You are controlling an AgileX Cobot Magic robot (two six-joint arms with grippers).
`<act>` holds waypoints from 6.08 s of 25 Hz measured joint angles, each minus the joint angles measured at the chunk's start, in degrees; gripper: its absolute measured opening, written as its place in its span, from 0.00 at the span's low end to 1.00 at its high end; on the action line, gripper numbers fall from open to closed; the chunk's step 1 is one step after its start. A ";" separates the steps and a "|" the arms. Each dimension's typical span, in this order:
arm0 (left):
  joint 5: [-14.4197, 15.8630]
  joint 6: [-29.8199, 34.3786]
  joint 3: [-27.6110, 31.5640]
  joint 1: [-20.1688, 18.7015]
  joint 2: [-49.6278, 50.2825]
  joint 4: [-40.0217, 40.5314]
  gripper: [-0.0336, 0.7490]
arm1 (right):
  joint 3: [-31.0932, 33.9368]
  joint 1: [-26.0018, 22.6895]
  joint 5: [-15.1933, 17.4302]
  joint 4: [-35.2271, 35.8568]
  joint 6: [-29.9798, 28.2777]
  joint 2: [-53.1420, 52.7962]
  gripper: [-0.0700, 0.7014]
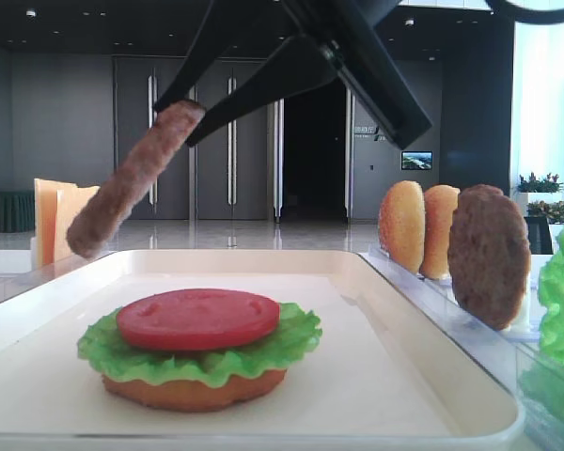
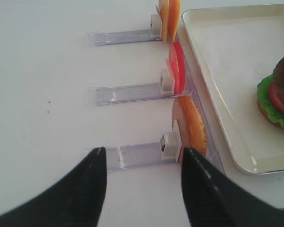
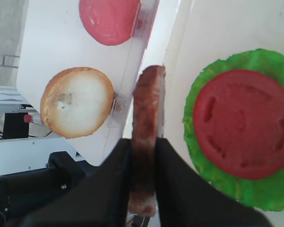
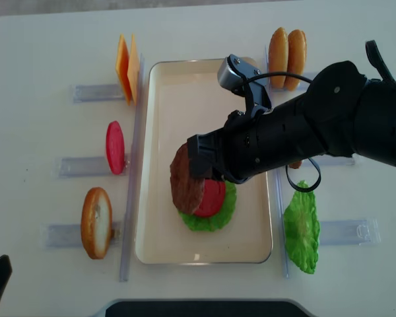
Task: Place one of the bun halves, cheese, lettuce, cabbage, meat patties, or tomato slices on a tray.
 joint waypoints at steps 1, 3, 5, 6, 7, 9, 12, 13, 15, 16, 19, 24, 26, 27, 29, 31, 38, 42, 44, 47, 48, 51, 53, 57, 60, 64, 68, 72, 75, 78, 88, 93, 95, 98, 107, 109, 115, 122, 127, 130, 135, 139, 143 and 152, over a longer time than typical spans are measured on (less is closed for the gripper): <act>0.00 0.00 0.00 0.00 0.00 0.00 0.54 | 0.00 0.00 0.07 0.25 -0.41 0.45 0.23; 0.00 0.00 0.00 0.00 0.00 0.00 0.54 | 0.00 0.00 0.34 0.83 -1.34 1.63 0.23; 0.00 0.00 0.00 0.00 0.00 0.00 0.54 | 0.00 0.00 0.56 1.08 -2.28 2.15 0.23; 0.00 0.00 0.00 0.00 0.00 0.00 0.54 | 0.00 0.00 0.63 1.13 -2.62 2.21 0.23; 0.00 0.00 0.00 0.00 0.00 0.00 0.54 | 0.00 0.00 0.63 1.21 -3.02 2.21 0.23; 0.00 0.00 0.00 0.00 0.00 0.00 0.54 | 0.00 -0.59 1.32 1.39 -3.76 2.26 0.23; 0.00 0.00 0.00 0.00 0.00 0.00 0.54 | 0.00 -2.08 3.11 2.15 -4.84 2.97 0.23; 0.00 0.00 0.00 0.00 0.00 0.00 0.54 | 0.00 -2.59 3.54 2.67 -5.38 3.23 0.23; 0.00 0.00 0.00 0.00 0.00 0.00 0.54 | 0.00 -3.17 4.06 3.14 -5.93 3.34 0.23; 0.00 0.00 0.00 0.00 0.00 0.00 0.54 | 0.00 -3.35 4.17 3.44 -6.43 3.34 0.23; 0.00 0.00 0.00 0.00 0.00 0.00 0.54 | 0.00 -3.41 4.30 4.03 -7.42 3.80 0.23; 0.00 -0.01 0.00 0.00 0.00 0.00 0.54 | 0.00 -4.22 5.17 6.76 -10.40 5.73 0.23; 0.00 -0.01 0.00 0.00 0.00 0.00 0.54 | 0.00 -4.53 5.17 7.81 -11.61 5.99 0.23; 0.00 -0.01 0.00 0.00 0.00 0.00 0.54 | 0.00 -4.60 5.17 8.22 -12.11 6.05 0.23; 0.00 -0.01 0.00 0.00 0.00 0.00 0.54 | 0.00 -4.60 5.17 8.68 -12.65 6.09 0.23; 0.00 -0.01 0.00 0.00 0.00 0.00 0.54 | 0.00 -4.67 5.17 8.73 -12.93 6.09 0.23; 0.00 -0.06 0.00 0.00 0.00 0.00 0.54 | 0.00 -6.51 6.35 8.44 -13.03 6.25 0.23; 0.00 -0.06 0.00 0.00 0.00 0.00 0.54 | 0.00 -7.16 9.25 8.30 -13.03 8.00 0.23; 0.00 -0.06 0.00 0.00 0.00 0.00 0.54 | 0.00 -7.16 9.68 8.41 -13.05 8.37 0.23; 0.00 -0.06 0.00 0.00 0.00 0.00 0.54 | 0.00 -7.28 9.70 8.49 -13.10 8.37 0.23; 0.00 -0.06 0.00 0.00 0.00 0.00 0.54 | 0.00 -7.34 9.76 8.49 -13.10 8.37 0.23; 0.00 -0.06 0.00 0.00 0.00 0.00 0.54 | 0.00 -7.51 9.88 8.49 -13.10 8.37 0.23; 0.00 -0.06 0.00 0.00 0.00 0.00 0.54 | 0.00 -7.63 9.87 8.49 -13.10 8.37 0.23; 0.00 -0.06 0.00 0.00 0.00 0.00 0.54 | 0.00 -7.81 9.89 8.49 -13.10 8.37 0.23; 0.00 -0.06 0.00 0.00 0.00 0.00 0.54 | 0.00 -7.81 9.94 8.14 -13.10 8.37 0.23; 0.00 -0.06 0.00 0.00 0.00 0.00 0.54 | 0.00 -7.81 9.94 7.22 -13.10 8.37 0.23; 0.00 -0.06 0.00 0.00 0.00 0.00 0.54 | 0.00 -7.81 9.94 7.17 -13.10 8.37 0.23; 0.00 -0.06 0.00 0.00 0.00 0.00 0.54 | 0.00 -7.81 9.94 7.11 -13.10 8.37 0.29; 0.00 -0.06 0.00 0.00 0.00 0.00 0.54 | 0.00 -7.81 9.94 7.05 -13.10 8.37 0.42; 0.00 -0.07 0.00 0.00 0.00 0.00 0.54 | 0.00 -7.81 10.11 7.00 -13.10 8.37 0.55; 0.00 -0.14 0.00 0.00 0.00 0.00 0.54 | 0.00 -7.81 10.27 5.58 -12.58 8.37 0.86; 0.00 -0.19 0.00 0.00 0.00 0.00 0.54 | -1.32 -7.81 10.39 -1.41 -7.31 8.37 0.87; 0.00 -0.19 0.00 0.00 0.00 0.00 0.54 | -3.00 -7.81 10.97 -7.01 -3.31 8.37 0.87; 0.00 -0.19 0.00 0.00 0.00 0.00 0.54 | -6.53 -7.81 12.47 -14.85 2.77 8.37 0.87; 0.00 -0.19 0.00 0.00 0.00 0.00 0.54 | -21.26 -7.81 24.42 -36.01 19.22 8.41 0.87; 0.00 -0.19 0.00 0.00 0.00 0.00 0.54 | -25.60 -7.81 28.23 -43.09 23.47 8.41 0.87; 0.00 -0.19 0.00 0.00 0.00 0.00 0.54 | -38.58 -7.81 37.18 -63.04 33.81 8.41 0.86; 0.00 -0.19 0.00 0.00 0.00 0.00 0.54 | -45.63 -8.12 38.42 -76.37 38.57 8.41 0.86; 0.00 -0.19 0.00 0.00 0.00 0.00 0.54 | -45.80 -9.51 38.46 -76.44 39.00 8.41 0.86; 0.00 -0.19 0.00 0.00 0.00 0.00 0.54 | -45.80 -12.61 38.53 -76.38 39.06 8.41 0.86; 0.00 -0.19 0.00 0.00 0.00 0.00 0.54 | -45.82 -22.70 38.53 -76.33 39.82 8.41 0.86; 0.00 -0.19 0.00 0.00 0.00 0.00 0.54 | -45.82 -31.73 38.53 -74.79 40.12 8.41 0.86; 0.00 -0.19 0.00 0.00 0.00 0.00 0.54 | -45.82 -39.77 38.53 -74.19 40.18 8.41 0.86; 0.00 -0.19 0.00 0.00 0.00 0.00 0.54 | -45.82 -44.53 38.55 -75.21 40.13 8.41 0.86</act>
